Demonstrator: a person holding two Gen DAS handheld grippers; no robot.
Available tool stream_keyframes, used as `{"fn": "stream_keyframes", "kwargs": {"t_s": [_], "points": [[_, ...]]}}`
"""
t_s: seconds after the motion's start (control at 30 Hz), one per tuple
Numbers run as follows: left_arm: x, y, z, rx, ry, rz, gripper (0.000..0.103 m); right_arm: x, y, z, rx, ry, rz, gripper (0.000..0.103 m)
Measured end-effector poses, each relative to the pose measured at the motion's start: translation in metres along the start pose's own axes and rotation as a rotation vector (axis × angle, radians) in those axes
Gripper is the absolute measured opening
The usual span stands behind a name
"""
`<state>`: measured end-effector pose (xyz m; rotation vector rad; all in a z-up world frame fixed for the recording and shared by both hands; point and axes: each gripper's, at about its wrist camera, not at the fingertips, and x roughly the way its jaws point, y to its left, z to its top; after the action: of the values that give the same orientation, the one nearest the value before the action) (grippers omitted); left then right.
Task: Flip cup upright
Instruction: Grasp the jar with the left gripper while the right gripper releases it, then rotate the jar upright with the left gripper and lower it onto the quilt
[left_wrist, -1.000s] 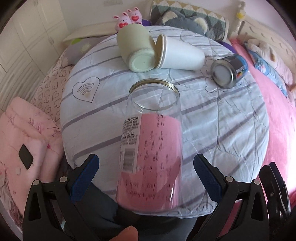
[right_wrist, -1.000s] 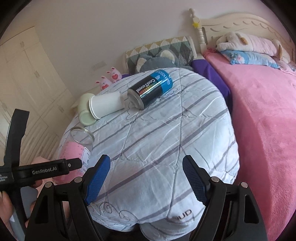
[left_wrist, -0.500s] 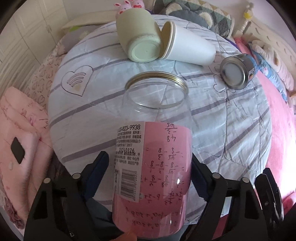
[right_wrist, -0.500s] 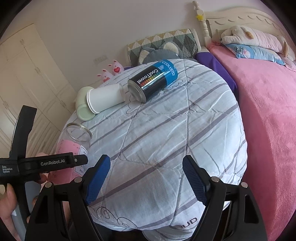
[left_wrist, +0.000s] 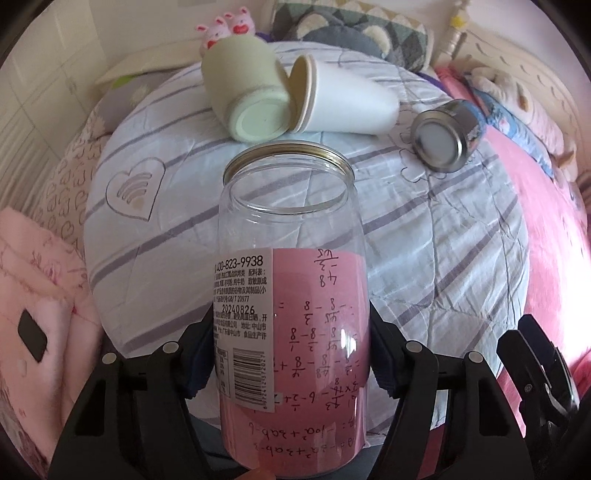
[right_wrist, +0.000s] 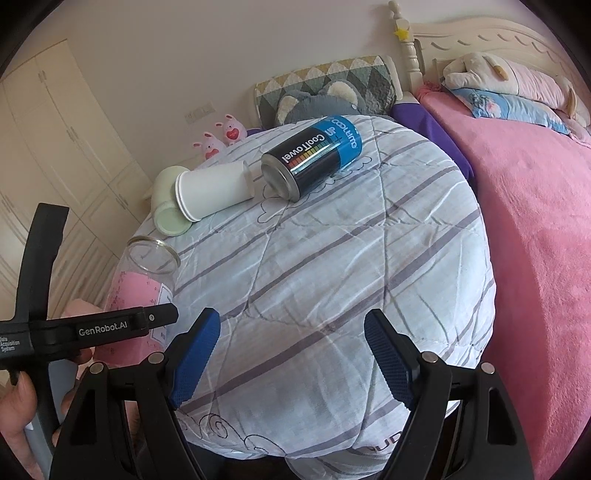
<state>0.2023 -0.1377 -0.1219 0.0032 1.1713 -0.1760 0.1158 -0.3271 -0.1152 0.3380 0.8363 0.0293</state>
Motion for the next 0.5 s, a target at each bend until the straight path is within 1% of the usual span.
{"fn": "stream_keyframes", "kwargs": {"t_s": [0.03,0.1,0.17,0.23,0.27,0.37,0.43,0.5], "points": [[-0.002,0.0,-0.001,0.009,-0.011,-0.001,0.07,-0.001,0.001,0.0,-0.001,0.0,-0.003,0.082],[-0.01,-0.001,-0.001,0.043,-0.058,0.004,0.07,-0.003,0.003,-0.001,-0.003,-0.002,-0.01,0.082],[-0.02,-0.001,0.001,0.078,-0.129,0.009,0.07,-0.006,0.004,-0.001,-0.003,-0.006,-0.019,0.082],[-0.03,0.0,0.005,0.101,-0.22,0.03,0.07,-0.01,0.004,-0.003,0.0,-0.012,-0.033,0.082],[-0.034,0.002,0.005,0.11,-0.274,0.033,0.07,-0.013,0.005,-0.004,0.002,-0.015,-0.041,0.082],[-0.043,0.008,0.003,0.133,-0.48,0.043,0.07,-0.019,0.008,-0.008,0.004,-0.022,-0.067,0.082],[-0.043,0.012,-0.005,0.15,-0.619,0.052,0.071,-0.022,0.01,-0.013,0.006,-0.019,-0.09,0.082],[-0.037,0.013,-0.009,0.159,-0.703,0.074,0.071,-0.024,0.012,-0.02,0.007,-0.013,-0.111,0.082]]}}
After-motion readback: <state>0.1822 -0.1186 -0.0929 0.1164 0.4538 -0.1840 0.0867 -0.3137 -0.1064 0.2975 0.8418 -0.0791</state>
